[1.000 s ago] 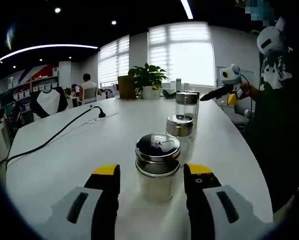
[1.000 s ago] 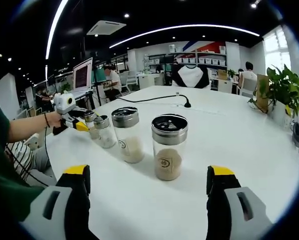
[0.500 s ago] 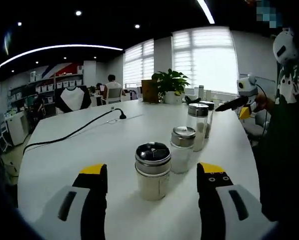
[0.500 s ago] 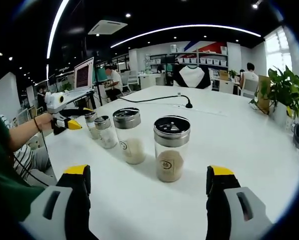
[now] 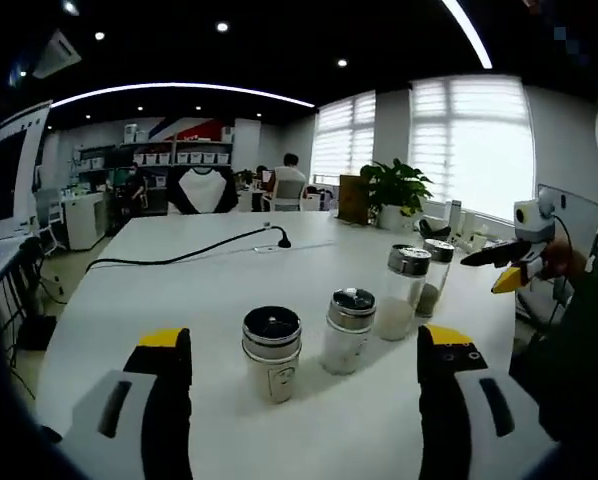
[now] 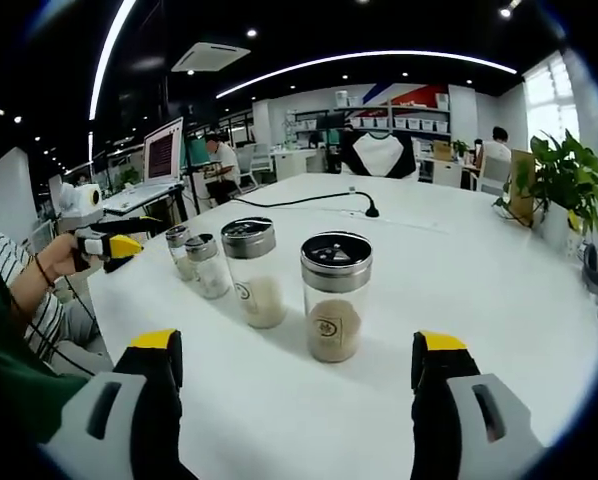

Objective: Rotate the seasoning bottle until the label or dispensing opening points toward the visible target arrow and the bottle remains upright within the marked orientation range

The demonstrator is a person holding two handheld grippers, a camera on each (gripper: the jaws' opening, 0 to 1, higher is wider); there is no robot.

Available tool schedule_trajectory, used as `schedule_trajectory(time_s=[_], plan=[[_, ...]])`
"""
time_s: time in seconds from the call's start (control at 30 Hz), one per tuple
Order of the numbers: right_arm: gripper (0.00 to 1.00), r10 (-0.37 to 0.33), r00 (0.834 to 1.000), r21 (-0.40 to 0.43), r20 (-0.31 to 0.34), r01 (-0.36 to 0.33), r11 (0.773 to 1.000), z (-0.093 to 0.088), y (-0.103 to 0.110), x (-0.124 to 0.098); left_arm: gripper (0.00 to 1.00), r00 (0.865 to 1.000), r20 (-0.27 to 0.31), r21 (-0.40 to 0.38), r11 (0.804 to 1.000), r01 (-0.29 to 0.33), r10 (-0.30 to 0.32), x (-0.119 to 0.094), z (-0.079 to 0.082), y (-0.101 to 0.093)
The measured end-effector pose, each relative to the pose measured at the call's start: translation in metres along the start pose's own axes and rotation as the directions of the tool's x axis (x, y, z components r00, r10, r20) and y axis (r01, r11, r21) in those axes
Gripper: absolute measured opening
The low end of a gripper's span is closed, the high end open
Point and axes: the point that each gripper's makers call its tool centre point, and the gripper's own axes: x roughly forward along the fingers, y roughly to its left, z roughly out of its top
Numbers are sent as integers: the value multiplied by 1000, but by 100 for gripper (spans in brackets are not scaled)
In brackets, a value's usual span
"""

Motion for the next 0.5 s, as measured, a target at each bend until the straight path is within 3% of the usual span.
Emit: schedule_trajectory(time_s=[0.13,0.23,0.5], plan=[[97,-17,1000,12,6,17,1000,-1,-3,-3,100,999,8,-14,999,-46,46,-7,2,-8],[96,-26,1000,25,8,26,999,-3,-3,-5,100,993,-23,-30,993,-113,113,-12,-6,-10],[96,-52,999,44,4,51,998,-8,-1,-11,100,987,-26,-116,980,-163,161,-19,-13,-36]])
